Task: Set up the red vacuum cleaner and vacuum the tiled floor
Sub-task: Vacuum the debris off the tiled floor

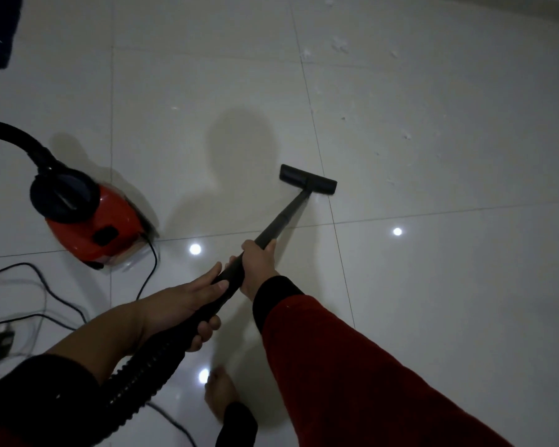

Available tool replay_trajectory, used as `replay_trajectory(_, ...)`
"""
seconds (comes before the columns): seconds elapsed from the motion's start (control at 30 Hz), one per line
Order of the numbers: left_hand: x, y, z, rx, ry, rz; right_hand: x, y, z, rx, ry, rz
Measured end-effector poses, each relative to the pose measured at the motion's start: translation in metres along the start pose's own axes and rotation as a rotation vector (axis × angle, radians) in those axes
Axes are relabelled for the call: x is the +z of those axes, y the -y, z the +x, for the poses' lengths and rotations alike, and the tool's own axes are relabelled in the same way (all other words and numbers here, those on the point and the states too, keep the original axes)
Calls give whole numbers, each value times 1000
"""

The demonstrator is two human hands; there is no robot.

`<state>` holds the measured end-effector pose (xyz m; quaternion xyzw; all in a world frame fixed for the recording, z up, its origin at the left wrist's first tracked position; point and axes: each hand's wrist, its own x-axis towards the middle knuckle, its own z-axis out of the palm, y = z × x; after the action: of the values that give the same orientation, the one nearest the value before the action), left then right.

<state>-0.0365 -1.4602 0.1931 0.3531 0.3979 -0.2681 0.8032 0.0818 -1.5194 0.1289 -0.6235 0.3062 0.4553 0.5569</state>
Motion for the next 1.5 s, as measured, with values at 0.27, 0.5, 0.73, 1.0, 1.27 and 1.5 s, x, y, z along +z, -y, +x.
replay_trajectory(0.27, -9, 0, -40, -67, 30, 112, 8, -23, -36, 26, -8, 129)
replay_trajectory(0.5, -19, 8, -66, -63, 67, 169, 13, -36, -59, 41, 19, 154)
replay_trajectory(0.73, -16, 17, -70, -88, 64, 187, 4, -47, -64, 69, 6, 130)
replay_trajectory(1.0, -1, 25, -49, -143, 3, 233, -16, -50, -51, 96, -24, 158)
replay_trajectory(1.27, 38, 15, 9, -105, 32, 140, -58, -3, -6, 72, -63, 57)
replay_trajectory(1.5, 77, -16, 84, -49, 19, 61, -92, 62, 54, 54, -57, -46)
